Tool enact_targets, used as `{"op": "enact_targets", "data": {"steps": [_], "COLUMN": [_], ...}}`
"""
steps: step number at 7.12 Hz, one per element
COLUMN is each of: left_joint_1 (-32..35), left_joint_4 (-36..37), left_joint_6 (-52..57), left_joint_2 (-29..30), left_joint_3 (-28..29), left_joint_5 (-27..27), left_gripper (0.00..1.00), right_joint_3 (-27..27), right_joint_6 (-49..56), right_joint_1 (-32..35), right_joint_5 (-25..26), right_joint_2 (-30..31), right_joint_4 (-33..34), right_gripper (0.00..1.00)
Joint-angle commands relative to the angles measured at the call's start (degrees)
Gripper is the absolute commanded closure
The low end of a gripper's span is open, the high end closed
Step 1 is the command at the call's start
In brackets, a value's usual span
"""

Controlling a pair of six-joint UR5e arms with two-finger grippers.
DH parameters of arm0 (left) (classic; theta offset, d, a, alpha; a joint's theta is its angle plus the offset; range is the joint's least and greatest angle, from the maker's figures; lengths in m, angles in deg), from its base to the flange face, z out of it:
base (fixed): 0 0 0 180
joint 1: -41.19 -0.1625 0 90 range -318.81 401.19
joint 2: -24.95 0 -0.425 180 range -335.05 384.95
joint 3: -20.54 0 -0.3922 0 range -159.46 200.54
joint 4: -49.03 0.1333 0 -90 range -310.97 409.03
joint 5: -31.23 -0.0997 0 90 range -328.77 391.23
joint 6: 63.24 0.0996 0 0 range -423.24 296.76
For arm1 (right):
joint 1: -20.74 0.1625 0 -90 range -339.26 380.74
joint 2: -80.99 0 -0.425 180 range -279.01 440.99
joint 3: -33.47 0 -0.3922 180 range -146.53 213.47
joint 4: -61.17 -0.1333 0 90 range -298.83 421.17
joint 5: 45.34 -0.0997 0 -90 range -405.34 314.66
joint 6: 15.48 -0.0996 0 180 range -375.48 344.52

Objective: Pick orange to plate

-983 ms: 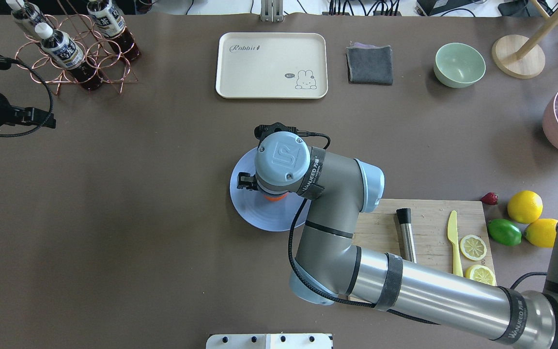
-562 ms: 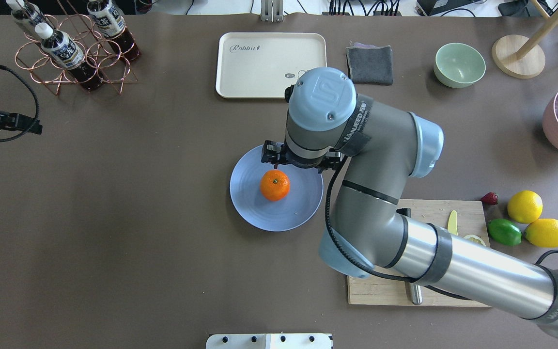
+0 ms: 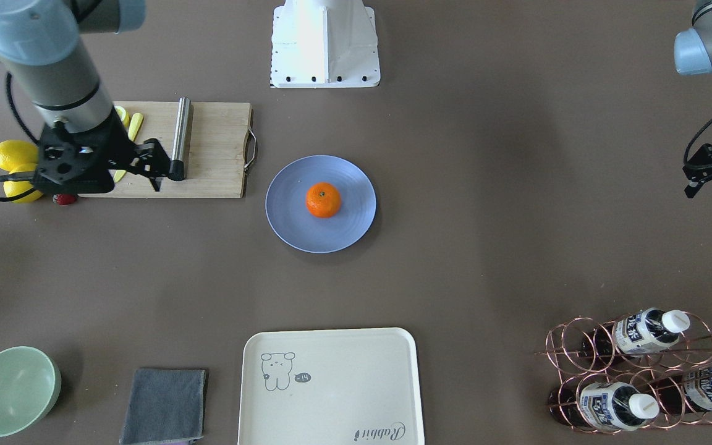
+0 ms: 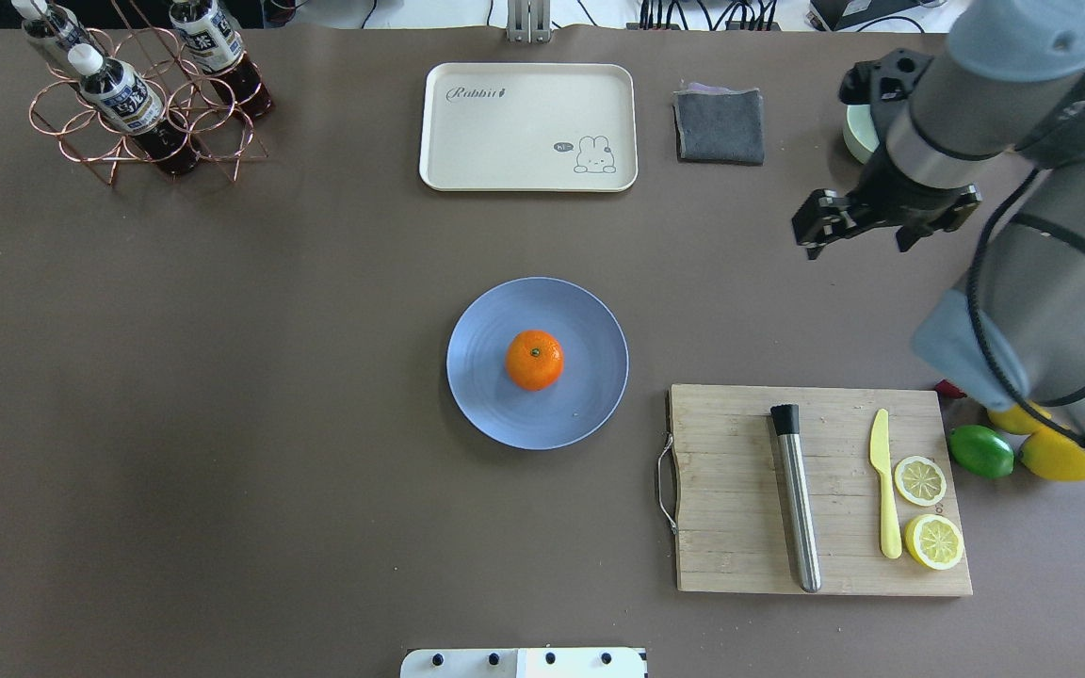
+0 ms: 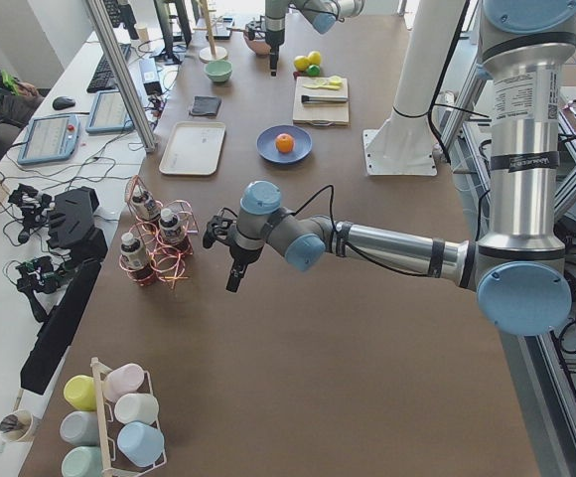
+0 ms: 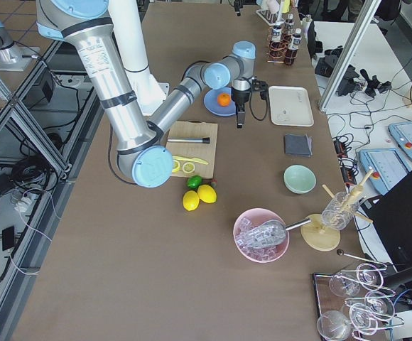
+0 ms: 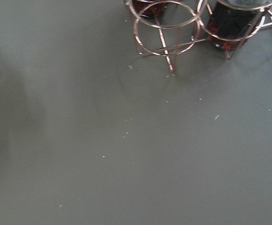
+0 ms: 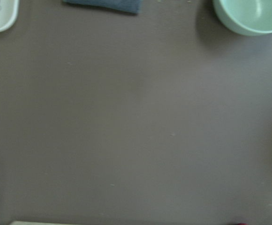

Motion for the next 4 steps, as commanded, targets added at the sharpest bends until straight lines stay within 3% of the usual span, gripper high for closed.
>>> {"op": "enact_targets", "data": {"steps": [1, 4], "left_joint_1": [8.1, 19.0], "left_joint_4": [6.1, 17.6], "left_joint_6": [13.3, 28.6], "left_joint_2": [-1.7, -1.7], "left_joint_3": [0.1, 0.2], "left_joint_5": [4.7, 11.4], "left_gripper": [0.02, 0.02], "right_joint_3": [-2.0, -14.4], "right_joint_6": [25.2, 48.8], "right_joint_1": [16.1, 32.7], "right_joint_5": [-7.8, -11.2], "right_joint_2": [10.5, 14.8], "right_joint_4": [-0.1, -0.1], "right_gripper": [0.00, 0.00]}}
